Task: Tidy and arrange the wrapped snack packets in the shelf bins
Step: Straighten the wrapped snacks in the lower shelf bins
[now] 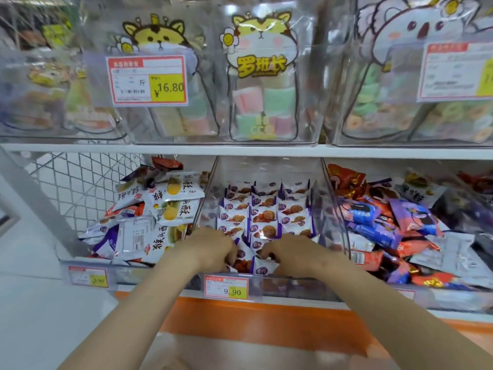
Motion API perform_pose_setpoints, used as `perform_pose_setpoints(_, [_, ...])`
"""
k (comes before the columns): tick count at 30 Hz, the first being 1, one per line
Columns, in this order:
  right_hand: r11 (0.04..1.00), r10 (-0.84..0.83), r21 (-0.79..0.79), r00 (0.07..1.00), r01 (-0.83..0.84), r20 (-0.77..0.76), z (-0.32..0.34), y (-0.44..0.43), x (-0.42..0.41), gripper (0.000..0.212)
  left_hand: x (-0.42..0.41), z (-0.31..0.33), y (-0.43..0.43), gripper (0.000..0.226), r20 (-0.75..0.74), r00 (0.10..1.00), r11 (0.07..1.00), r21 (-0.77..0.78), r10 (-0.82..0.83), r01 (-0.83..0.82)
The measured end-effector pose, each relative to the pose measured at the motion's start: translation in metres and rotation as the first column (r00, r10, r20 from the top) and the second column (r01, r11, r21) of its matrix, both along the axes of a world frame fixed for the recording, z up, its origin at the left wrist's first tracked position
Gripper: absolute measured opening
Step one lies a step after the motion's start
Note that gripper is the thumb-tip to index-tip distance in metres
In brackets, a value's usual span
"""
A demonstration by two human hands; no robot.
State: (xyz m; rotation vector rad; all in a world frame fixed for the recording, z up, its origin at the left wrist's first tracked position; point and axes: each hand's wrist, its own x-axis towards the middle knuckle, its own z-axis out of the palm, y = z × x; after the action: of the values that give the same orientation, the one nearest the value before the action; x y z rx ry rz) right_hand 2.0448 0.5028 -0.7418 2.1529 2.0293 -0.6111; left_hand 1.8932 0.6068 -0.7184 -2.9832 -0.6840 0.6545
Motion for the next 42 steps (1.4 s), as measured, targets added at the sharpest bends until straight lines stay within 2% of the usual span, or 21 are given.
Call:
perform_pose_setpoints(2, [1.000, -0.004, 0.014, 1.000, 0.004, -0.005, 0.001, 0.002, 0.002, 0.042, 0.004, -0.005, 0.003, 0.024, -0.025, 1.000, 1.000, -0.027, 0.010, -0.010])
perform_pose_setpoints(5, [0.981, -0.063, 0.181, 0.998, 0.062, 0.000, 0.014, 0.000, 0.008, 0.038, 0.007, -0.009, 0.010, 0.013, 0.082, 0.996, 0.997, -0.071, 0.021, -0.015])
perform_pose_setpoints(9, [0.859, -0.230, 0.462, 0.972, 0.220, -0.034, 0.037, -0.008, 0.026, 0.036, 0.008, -0.001, 0.015, 0.013, 0.272, 0.962, 1.000, -0.007, 0.009, -0.008])
perform_pose_setpoints(11, [0.823, -0.272, 0.503, 0.960, 0.265, -0.060, 0.045, -0.012, 0.032, 0.040, 0.009, -0.001, 0.016, 0.014, 0.254, 0.967, 1.000, 0.014, 0.003, -0.007])
perform_pose_setpoints(14, [0.805, -0.304, 0.501, 0.946, 0.317, -0.110, 0.049, -0.016, 0.035, 0.043, 0.010, -0.007, 0.014, 0.018, 0.175, 0.984, 0.997, -0.074, 0.030, -0.018])
perform_pose_setpoints(18, [0.829, -0.299, 0.453, 0.945, 0.327, -0.134, 0.045, -0.018, 0.034, 0.044, 0.012, -0.008, 0.011, 0.037, 0.218, 0.975, 0.988, -0.151, 0.043, -0.009])
perform_pose_setpoints(20, [0.838, -0.291, 0.442, 0.947, 0.321, -0.135, 0.044, -0.019, 0.034, 0.043, 0.012, -0.011, 0.009, 0.044, 0.160, 0.985, 0.982, -0.187, 0.065, -0.034])
perform_pose_setpoints(23, [0.894, -0.236, 0.343, 0.954, 0.289, -0.186, 0.043, -0.021, 0.033, 0.042, 0.014, -0.012, 0.004, 0.050, 0.032, 0.996, 0.995, -0.066, 0.082, -0.080])
perform_pose_setpoints(25, [0.944, -0.144, 0.272, 0.973, 0.189, -0.180, 0.042, -0.023, 0.031, 0.040, 0.013, -0.007, 0.003, 0.044, 0.065, 0.992, 0.994, 0.028, 0.104, -0.106])
perform_pose_setpoints(27, [0.941, -0.102, 0.302, 0.980, 0.151, -0.173, 0.043, -0.025, 0.032, 0.041, 0.010, -0.001, 0.005, 0.034, 0.178, 0.976, 0.992, -0.001, 0.126, -0.128])
perform_pose_setpoints(31, [0.815, -0.151, 0.504, 0.943, 0.288, -0.296, 0.048, -0.035, 0.046, 0.029, 0.012, 0.006, 0.001, 0.028, 0.365, 0.920, 0.989, -0.087, 0.142, -0.119])
perform_pose_setpoints(34, [0.693, -0.210, 0.601, 0.908, 0.399, -0.361, 0.052, -0.048, 0.065, 0.024, 0.026, 0.010, -0.008, 0.026, 0.522, 0.838, 0.987, -0.090, 0.158, -0.130])
perform_pose_setpoints(39, [0.434, -0.369, 0.605, 0.744, 0.668, -0.557, 0.050, -0.080, 0.113, 0.017, 0.062, 0.014, -0.033, 0.028, 0.654, 0.749, 0.994, -0.095, 0.107, -0.059])
perform_pose_setpoints(42, [0.337, -0.421, 0.587, 0.675, 0.736, -0.606, 0.045, -0.103, 0.137, 0.017, 0.085, 0.015, -0.049, 0.027, 0.704, 0.702, 0.992, -0.125, 0.110, -0.030])
